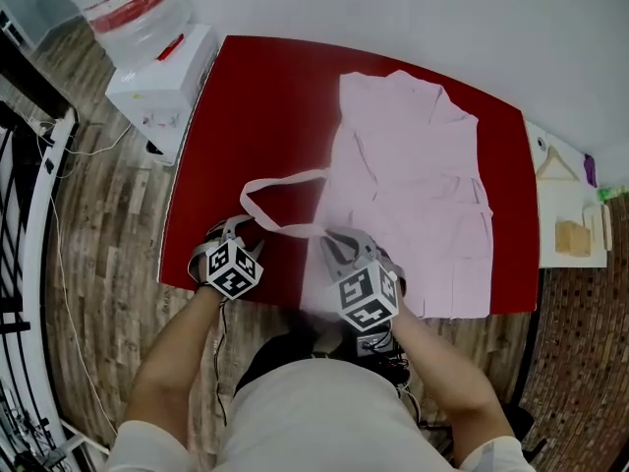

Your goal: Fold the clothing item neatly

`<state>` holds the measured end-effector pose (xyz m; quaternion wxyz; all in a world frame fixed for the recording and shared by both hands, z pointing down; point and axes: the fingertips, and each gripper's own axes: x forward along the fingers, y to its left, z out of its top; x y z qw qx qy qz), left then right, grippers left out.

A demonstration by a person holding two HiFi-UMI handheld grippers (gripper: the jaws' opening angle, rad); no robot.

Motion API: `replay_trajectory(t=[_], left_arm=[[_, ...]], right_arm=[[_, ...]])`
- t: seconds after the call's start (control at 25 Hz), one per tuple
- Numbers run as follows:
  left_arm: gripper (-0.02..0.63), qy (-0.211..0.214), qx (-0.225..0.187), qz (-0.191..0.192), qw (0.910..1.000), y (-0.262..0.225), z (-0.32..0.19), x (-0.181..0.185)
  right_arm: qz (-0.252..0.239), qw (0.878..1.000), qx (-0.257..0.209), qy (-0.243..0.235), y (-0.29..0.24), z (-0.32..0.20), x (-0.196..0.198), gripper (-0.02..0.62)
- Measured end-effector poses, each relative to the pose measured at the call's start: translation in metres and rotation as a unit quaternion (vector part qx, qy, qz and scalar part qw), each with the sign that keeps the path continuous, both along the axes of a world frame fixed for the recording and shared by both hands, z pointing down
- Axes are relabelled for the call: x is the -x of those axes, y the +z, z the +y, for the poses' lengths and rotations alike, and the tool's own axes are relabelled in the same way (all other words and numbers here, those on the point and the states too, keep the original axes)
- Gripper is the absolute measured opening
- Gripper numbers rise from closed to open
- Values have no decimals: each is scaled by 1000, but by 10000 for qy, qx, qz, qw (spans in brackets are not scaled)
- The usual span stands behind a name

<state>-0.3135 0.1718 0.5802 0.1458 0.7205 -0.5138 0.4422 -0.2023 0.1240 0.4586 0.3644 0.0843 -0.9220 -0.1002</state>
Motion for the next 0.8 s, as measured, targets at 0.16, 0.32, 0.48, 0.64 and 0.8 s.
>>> replay_trajectory(t=[0.16, 0.32, 0.48, 0.64, 0.8], left_arm=[[161, 382, 75, -157, 9991, 0, -5, -3], [161, 419, -86, -94, 9990, -7, -12, -7], [161, 629, -255, 95, 9976, -14, -18, -26], [161, 338, -250, 121, 9990, -12, -26, -22], [136, -54, -229, 247, 9994, -11, -27, -5]], right_arm=[[-304, 9995, 90, -40, -21, -1, 6, 32], [-572, 9981, 207, -65, -40, 0, 16, 32], [-719, 9971, 205, -147, -54, 2, 26, 32], [-811, 9963, 127, -256, -65, 5, 30, 31], [-919, 9955, 106, -210, -73, 0, 23, 31]])
